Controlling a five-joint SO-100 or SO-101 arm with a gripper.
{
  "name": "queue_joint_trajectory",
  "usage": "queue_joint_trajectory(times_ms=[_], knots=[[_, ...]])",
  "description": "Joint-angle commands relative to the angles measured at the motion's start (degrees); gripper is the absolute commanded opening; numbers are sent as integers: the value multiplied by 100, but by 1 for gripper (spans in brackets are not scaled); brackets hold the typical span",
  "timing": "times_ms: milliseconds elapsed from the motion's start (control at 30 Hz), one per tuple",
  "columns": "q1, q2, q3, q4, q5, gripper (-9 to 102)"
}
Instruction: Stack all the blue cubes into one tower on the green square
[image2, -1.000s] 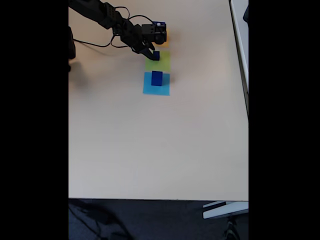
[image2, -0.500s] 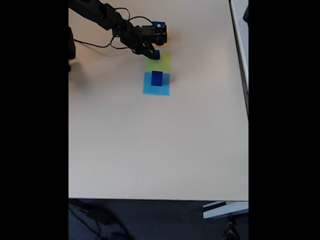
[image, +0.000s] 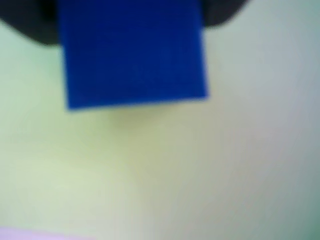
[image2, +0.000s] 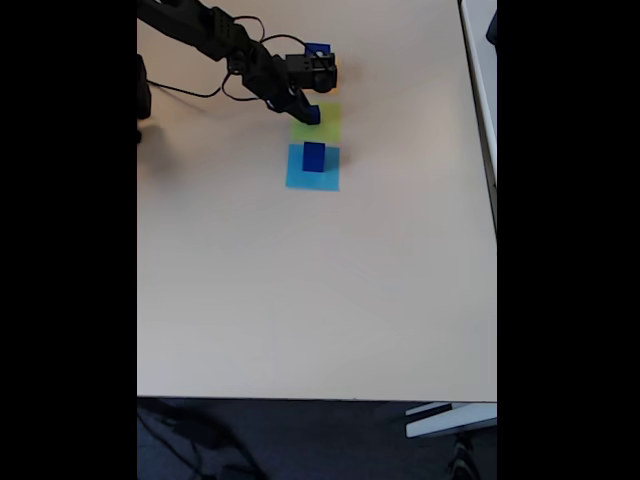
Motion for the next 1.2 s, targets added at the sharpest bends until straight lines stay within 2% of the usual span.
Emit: queue_joint_trajectory(times_ms=[0,200,533,1167], knots=[[123,483,-642,396,-167,4],[255,580,-1213,1055,-360,4],[580,729,-1670,1644,-703,4],[1055,756,-1652,1705,-896,4]])
